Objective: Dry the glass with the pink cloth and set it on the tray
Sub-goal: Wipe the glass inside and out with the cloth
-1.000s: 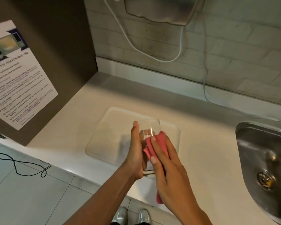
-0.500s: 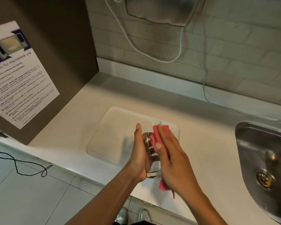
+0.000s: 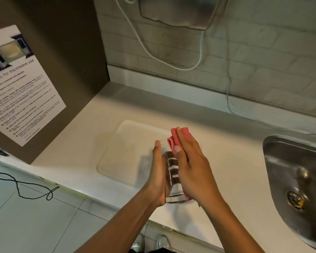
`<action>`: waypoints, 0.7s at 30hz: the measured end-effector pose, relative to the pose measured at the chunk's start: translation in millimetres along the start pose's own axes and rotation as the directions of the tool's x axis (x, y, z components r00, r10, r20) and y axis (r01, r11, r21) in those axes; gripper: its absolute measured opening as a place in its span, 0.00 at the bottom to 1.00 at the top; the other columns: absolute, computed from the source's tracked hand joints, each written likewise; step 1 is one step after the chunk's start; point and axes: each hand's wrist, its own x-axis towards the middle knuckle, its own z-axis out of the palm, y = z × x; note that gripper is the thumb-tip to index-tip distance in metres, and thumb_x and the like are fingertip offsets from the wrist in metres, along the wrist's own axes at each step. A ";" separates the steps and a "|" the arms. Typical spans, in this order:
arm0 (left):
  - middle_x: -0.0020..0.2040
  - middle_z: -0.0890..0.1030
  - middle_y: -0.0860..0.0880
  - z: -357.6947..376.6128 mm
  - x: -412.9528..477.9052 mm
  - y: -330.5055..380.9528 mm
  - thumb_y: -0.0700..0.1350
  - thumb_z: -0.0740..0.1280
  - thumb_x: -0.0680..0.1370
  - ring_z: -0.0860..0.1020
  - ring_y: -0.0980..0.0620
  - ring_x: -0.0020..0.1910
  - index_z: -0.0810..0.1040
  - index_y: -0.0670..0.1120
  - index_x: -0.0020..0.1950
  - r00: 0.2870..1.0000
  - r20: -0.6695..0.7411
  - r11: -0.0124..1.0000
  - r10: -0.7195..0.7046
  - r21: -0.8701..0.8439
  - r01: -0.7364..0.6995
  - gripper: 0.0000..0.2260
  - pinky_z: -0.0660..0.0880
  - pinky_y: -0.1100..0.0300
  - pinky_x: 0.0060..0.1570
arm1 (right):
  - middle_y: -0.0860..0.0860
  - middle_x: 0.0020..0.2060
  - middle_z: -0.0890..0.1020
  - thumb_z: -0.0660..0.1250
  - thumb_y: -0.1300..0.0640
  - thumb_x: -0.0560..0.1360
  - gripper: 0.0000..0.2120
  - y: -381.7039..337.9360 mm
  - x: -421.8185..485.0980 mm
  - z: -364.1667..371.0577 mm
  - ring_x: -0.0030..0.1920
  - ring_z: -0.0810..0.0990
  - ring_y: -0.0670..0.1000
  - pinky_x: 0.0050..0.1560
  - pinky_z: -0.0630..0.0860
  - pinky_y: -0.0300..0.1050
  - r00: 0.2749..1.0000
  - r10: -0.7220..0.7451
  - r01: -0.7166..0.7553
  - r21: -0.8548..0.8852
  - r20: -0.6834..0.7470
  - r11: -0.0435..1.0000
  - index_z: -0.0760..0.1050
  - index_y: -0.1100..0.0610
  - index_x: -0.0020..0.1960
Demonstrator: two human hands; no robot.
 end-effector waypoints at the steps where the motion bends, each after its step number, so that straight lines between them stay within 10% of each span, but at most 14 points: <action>1: 0.53 0.91 0.49 -2.6 0.8 5.4 0.76 0.49 0.80 0.89 0.52 0.54 0.91 0.59 0.49 1.000 -0.006 1.000 0.003 0.002 -0.003 0.35 0.85 0.55 0.49 | 0.31 0.79 0.48 0.52 0.46 0.86 0.22 -3.2 -5.9 3.8 0.76 0.51 0.31 0.76 0.59 0.39 0.998 -0.058 0.058 -0.040 0.010 0.998 0.54 0.32 0.78; 5: 0.58 0.89 0.38 -14.5 8.0 20.2 0.78 0.50 0.78 0.87 0.42 0.59 0.88 0.44 0.61 0.998 -0.061 1.000 0.012 0.023 -0.010 0.44 0.83 0.49 0.56 | 0.29 0.78 0.48 0.55 0.50 0.85 0.25 5.0 -46.1 15.7 0.75 0.49 0.29 0.68 0.51 0.20 0.992 -0.109 0.111 -0.037 0.068 0.993 0.54 0.30 0.77; 9: 0.57 0.89 0.39 -3.0 2.2 10.9 0.75 0.51 0.80 0.89 0.42 0.54 0.90 0.49 0.57 1.000 -0.014 1.000 -0.020 -0.020 0.020 0.38 0.87 0.51 0.43 | 0.29 0.77 0.55 0.52 0.44 0.85 0.22 7.3 -11.2 -2.0 0.77 0.55 0.34 0.78 0.57 0.42 0.997 0.066 -0.069 0.074 0.041 0.995 0.56 0.33 0.78; 16: 0.54 0.87 0.39 -8.4 10.4 28.5 0.77 0.52 0.78 0.86 0.42 0.52 0.86 0.44 0.57 0.992 -0.122 1.000 0.023 0.014 -0.021 0.40 0.82 0.44 0.60 | 0.28 0.78 0.47 0.50 0.45 0.85 0.23 7.7 -45.4 12.9 0.76 0.48 0.30 0.74 0.51 0.32 0.993 -0.074 0.079 -0.058 0.087 0.995 0.52 0.29 0.77; 21: 0.56 0.91 0.44 1.7 3.4 4.5 0.74 0.50 0.81 0.89 0.47 0.54 0.92 0.53 0.52 0.999 -0.039 1.000 -0.010 -0.021 0.009 0.37 0.86 0.54 0.46 | 0.31 0.78 0.54 0.51 0.45 0.85 0.22 9.9 -10.7 -4.4 0.78 0.54 0.37 0.79 0.56 0.45 0.994 0.088 -0.090 0.020 0.061 0.996 0.56 0.32 0.77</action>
